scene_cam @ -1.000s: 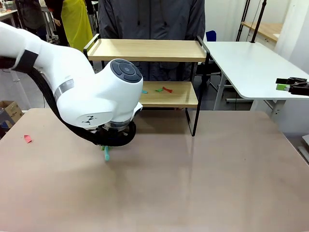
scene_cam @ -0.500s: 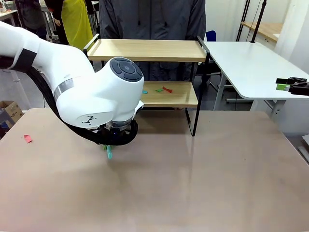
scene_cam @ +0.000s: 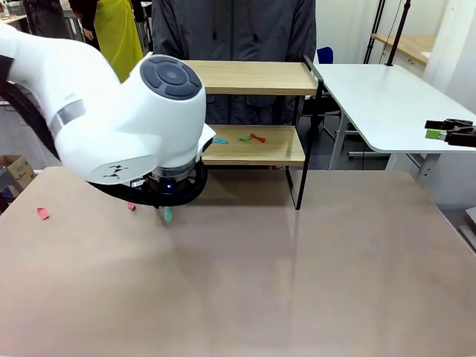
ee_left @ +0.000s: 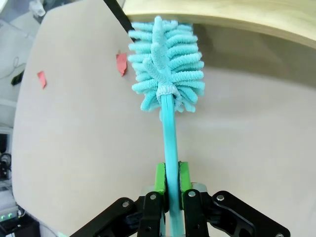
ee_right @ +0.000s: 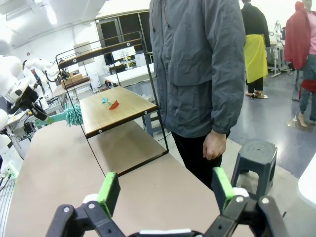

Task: Clean the shelf.
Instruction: Clean the specific section of the Shelf indicated by the human with the Duster.

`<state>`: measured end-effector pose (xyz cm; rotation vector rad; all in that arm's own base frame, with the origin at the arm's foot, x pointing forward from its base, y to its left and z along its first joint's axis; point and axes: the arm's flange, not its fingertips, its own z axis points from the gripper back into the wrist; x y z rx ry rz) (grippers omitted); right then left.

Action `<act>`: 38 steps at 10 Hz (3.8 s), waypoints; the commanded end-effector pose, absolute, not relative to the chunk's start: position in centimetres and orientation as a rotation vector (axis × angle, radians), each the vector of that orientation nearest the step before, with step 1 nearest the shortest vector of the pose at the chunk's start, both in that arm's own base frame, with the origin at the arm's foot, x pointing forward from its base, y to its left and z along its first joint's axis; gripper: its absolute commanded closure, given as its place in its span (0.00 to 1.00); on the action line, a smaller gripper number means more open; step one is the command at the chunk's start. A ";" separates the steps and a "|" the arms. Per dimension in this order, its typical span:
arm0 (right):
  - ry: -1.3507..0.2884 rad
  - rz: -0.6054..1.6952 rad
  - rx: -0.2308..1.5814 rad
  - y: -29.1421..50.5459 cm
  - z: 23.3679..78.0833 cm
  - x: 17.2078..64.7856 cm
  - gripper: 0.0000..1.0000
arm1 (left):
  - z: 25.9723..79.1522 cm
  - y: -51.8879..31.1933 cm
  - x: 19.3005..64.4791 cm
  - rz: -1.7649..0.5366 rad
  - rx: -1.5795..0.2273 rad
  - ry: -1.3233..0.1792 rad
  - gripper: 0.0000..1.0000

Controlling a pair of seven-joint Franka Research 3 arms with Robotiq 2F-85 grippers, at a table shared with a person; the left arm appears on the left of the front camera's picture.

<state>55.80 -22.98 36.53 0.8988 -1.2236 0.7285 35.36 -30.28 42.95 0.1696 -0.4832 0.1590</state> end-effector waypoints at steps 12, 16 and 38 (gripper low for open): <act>-1.229 0.731 0.897 -22.7 36.9 55.8 0.00 | 44.7 -23.0 32.6 -0.341 -0.122 -0.479 0.87; -1.229 0.731 0.897 -22.7 36.9 55.8 0.00 | 45.1 -16.6 32.5 -0.614 -0.242 -0.424 0.87; -1.229 0.731 0.897 -22.7 36.9 55.8 0.00 | 60.6 -11.9 32.3 -1.234 0.167 -0.195 0.87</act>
